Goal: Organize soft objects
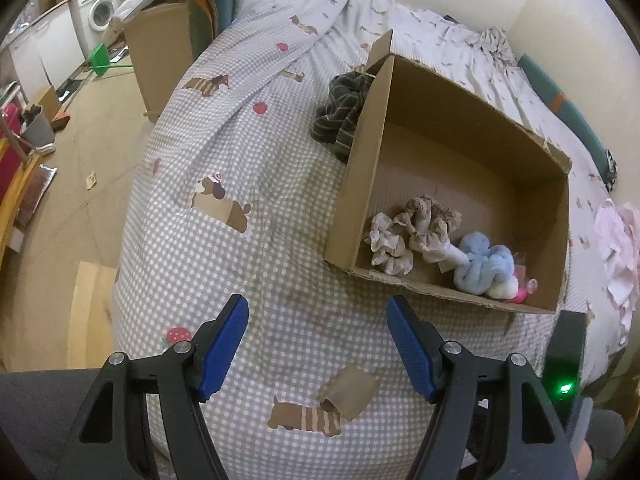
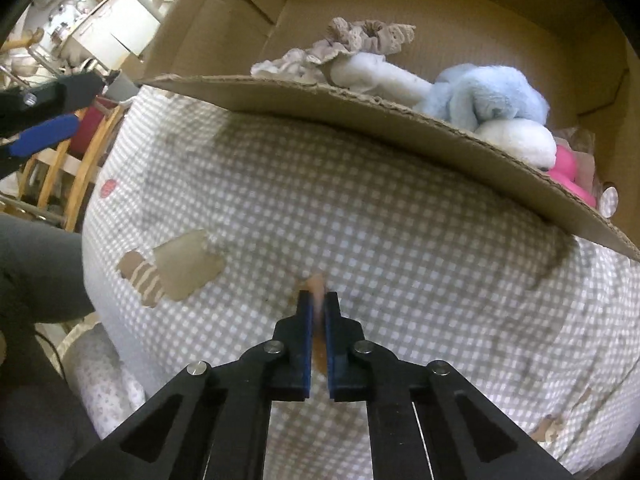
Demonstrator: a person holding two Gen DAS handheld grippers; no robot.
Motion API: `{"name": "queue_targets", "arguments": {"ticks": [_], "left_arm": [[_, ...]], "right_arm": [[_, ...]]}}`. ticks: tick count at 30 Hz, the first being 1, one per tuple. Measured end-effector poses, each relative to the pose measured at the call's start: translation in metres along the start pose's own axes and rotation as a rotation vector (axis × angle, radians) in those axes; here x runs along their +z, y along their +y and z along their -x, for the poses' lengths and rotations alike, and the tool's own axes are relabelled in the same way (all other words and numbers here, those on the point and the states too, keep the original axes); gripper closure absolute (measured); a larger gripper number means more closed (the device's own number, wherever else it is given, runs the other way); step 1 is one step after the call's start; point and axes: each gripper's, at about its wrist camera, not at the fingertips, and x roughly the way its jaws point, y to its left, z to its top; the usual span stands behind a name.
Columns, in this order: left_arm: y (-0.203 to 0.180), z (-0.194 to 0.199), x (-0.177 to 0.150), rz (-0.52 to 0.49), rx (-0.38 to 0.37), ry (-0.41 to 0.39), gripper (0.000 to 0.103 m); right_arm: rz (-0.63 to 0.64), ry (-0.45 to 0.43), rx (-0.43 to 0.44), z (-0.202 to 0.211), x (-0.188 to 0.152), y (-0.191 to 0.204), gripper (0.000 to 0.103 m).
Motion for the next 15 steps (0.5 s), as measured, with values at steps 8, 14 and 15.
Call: {"name": "queue_targets", "arguments": {"ticks": [8, 14, 15], "left_arm": [[0.003, -0.014, -0.007, -0.013, 0.014, 0.070, 0.034], [-0.018, -0.050, -0.028, -0.102, -0.053, 0.267, 0.034], [-0.023, -0.057, -0.032, -0.115, -0.069, 0.298, 0.034]], "right_arm": [[-0.116, -0.107, 0.152, 0.047, -0.010, -0.031, 0.097], [-0.200, -0.193, 0.220, 0.078, -0.015, -0.053, 0.097], [-0.206, -0.203, 0.219, 0.081, -0.012, -0.053, 0.097]]}}
